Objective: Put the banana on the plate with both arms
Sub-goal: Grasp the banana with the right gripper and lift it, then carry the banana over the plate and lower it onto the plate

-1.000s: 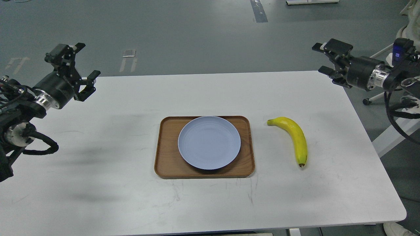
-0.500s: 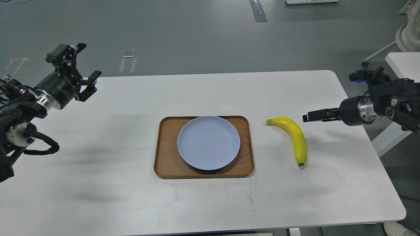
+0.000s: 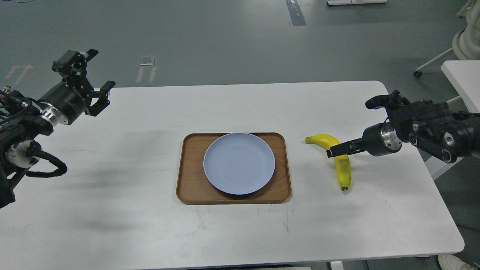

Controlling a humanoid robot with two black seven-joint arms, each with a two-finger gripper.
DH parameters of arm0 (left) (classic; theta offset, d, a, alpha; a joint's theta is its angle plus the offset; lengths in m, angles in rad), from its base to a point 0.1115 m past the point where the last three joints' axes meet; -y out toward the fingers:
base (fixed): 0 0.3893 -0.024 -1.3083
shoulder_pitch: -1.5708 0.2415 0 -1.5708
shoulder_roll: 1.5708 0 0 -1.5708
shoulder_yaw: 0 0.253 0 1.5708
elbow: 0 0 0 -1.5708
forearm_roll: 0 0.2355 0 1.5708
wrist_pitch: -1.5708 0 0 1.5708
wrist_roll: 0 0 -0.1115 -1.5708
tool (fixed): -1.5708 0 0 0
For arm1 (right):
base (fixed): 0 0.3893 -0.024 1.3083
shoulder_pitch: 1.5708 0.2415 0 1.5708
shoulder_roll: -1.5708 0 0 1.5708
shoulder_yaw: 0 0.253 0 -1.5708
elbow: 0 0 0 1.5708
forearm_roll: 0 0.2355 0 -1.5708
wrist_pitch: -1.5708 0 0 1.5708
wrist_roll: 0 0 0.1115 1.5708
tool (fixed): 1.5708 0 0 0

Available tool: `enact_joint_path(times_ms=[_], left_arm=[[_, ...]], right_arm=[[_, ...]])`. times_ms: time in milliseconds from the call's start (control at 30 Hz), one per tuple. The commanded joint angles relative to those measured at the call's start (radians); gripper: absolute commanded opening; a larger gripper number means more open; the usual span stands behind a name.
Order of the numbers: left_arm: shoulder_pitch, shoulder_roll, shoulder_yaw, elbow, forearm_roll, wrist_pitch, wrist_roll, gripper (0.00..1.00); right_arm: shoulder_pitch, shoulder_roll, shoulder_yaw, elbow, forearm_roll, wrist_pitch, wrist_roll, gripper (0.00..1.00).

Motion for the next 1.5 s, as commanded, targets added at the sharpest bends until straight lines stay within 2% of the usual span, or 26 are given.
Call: enact_joint_path(times_ms=[0, 67, 100, 133, 200, 233, 300, 400, 467, 733, 933, 1267, 1400, 1467], left_arm=[[0.0, 0.0, 0.0, 0.0, 0.0, 0.0, 0.0, 0.98], [0.0, -0.001, 0.0, 0.0, 0.0, 0.0, 0.0, 0.98], [0.0, -0.001, 0.0, 0.0, 0.001, 0.0, 0.0, 0.98], [0.0, -0.001, 0.001, 0.0, 0.001, 0.0, 0.0, 0.98], [0.0, -0.001, 0.001, 0.0, 0.001, 0.0, 0.0, 0.98], [0.001, 0.0, 0.001, 0.0, 0.001, 0.0, 0.0, 0.98], [0.001, 0.0, 0.001, 0.0, 0.001, 0.0, 0.0, 0.98], [0.001, 0.0, 0.001, 0.0, 0.001, 0.0, 0.0, 0.98], [0.001, 0.0, 0.001, 0.0, 0.001, 0.0, 0.0, 0.98], [-0.002, -0.001, 0.0, -0.002, 0.001, 0.0, 0.0, 0.98], [-0.005, -0.001, -0.002, -0.009, 0.001, 0.0, 0.0, 0.98], [-0.012, -0.001, -0.005, -0.011, 0.001, 0.0, 0.0, 0.98], [-0.012, 0.0, -0.005, -0.012, 0.001, 0.0, 0.0, 0.98], [-0.012, 0.002, -0.005, -0.02, 0.001, 0.0, 0.0, 0.98]], right_arm=[[-0.002, 0.001, -0.009, -0.004, 0.0, 0.0, 0.0, 0.9], [-0.002, 0.004, -0.029, -0.004, 0.0, 0.0, 0.0, 0.74], [-0.002, 0.006, -0.032, -0.004, 0.0, 0.0, 0.0, 0.69], [-0.003, 0.011, -0.038, -0.005, 0.0, 0.0, 0.0, 0.59], [-0.003, 0.012, -0.038, -0.007, 0.0, 0.0, 0.0, 0.45], [-0.005, 0.012, -0.038, -0.007, 0.0, 0.0, 0.0, 0.3], [-0.01, 0.014, -0.038, -0.007, 0.0, 0.0, 0.0, 0.21], [-0.01, 0.014, -0.038, -0.007, 0.0, 0.0, 0.0, 0.18], [-0.008, 0.008, -0.038, -0.004, 0.002, 0.0, 0.0, 0.11], [0.11, -0.084, -0.035, 0.064, 0.003, 0.0, 0.0, 0.1], [0.22, -0.083, -0.035, 0.128, 0.014, 0.0, 0.0, 0.1], [0.268, 0.168, -0.047, 0.075, 0.058, 0.0, 0.0, 0.12], [0.267, 0.297, -0.124, 0.042, 0.132, 0.0, 0.0, 0.12], [0.264, 0.325, -0.139, 0.03, 0.143, 0.0, 0.0, 0.13]])
